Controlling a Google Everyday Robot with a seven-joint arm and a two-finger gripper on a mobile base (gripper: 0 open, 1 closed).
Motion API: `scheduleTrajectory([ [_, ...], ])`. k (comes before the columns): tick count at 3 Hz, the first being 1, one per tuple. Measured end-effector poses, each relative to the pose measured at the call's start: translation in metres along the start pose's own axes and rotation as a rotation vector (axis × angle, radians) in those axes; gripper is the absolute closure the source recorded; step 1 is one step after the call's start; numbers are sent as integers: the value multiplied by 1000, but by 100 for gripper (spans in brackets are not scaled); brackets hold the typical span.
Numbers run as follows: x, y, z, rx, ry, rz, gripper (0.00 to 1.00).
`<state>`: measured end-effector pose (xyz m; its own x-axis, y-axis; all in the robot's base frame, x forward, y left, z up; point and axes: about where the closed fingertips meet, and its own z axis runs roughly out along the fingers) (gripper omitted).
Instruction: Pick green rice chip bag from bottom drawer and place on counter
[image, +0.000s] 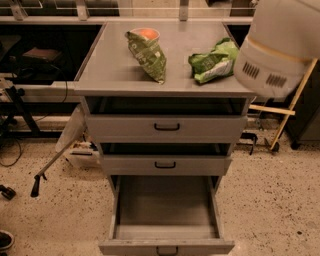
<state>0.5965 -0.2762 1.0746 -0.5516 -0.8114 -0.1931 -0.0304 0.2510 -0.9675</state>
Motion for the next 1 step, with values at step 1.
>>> scheduleTrajectory([
  [1, 12, -18, -47, 90, 16, 11, 0],
])
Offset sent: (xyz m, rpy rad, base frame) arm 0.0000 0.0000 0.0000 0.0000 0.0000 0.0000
